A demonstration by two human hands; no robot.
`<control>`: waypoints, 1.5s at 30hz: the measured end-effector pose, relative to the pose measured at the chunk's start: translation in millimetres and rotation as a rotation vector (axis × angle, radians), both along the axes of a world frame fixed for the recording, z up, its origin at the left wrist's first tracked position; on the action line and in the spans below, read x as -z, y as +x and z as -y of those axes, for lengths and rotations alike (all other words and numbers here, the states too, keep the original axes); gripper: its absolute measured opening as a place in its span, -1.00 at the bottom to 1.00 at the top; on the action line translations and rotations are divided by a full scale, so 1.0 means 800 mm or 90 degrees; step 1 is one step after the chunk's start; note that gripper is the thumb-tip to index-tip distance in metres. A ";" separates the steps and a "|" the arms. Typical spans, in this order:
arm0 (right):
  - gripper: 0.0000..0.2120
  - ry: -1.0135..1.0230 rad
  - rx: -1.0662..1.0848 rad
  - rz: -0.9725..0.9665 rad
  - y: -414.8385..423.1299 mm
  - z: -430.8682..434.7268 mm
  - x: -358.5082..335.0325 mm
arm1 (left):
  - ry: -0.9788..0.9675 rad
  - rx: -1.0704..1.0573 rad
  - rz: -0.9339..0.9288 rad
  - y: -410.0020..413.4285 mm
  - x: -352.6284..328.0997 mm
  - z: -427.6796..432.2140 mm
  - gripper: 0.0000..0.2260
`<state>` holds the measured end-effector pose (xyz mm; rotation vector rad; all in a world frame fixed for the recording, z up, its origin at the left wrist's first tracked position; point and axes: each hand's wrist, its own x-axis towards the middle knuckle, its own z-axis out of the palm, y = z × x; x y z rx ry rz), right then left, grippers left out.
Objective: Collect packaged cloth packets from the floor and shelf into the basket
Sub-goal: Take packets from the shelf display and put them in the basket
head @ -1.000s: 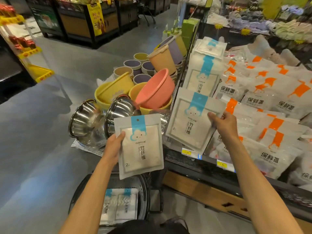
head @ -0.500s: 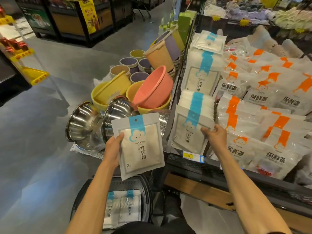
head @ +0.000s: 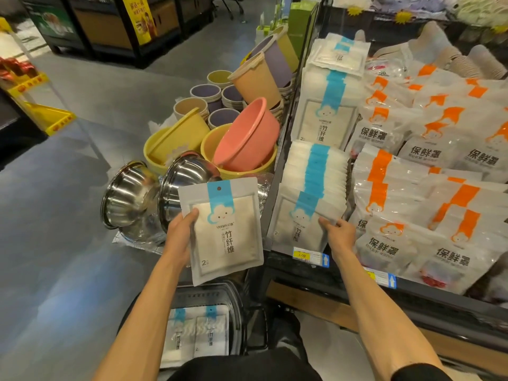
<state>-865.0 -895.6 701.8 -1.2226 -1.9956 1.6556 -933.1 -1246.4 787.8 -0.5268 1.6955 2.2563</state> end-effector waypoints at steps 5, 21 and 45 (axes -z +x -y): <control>-0.84 -0.001 0.024 -0.011 -0.005 -0.001 0.004 | 0.004 -0.005 0.009 -0.007 -0.001 -0.006 -0.88; -0.79 0.248 0.018 0.092 -0.007 0.009 -0.025 | 0.006 0.028 0.017 -0.007 0.009 -0.028 -0.88; -0.50 0.437 -0.261 0.226 -0.003 0.000 -0.058 | -0.022 0.084 -0.026 0.004 0.003 -0.035 -0.87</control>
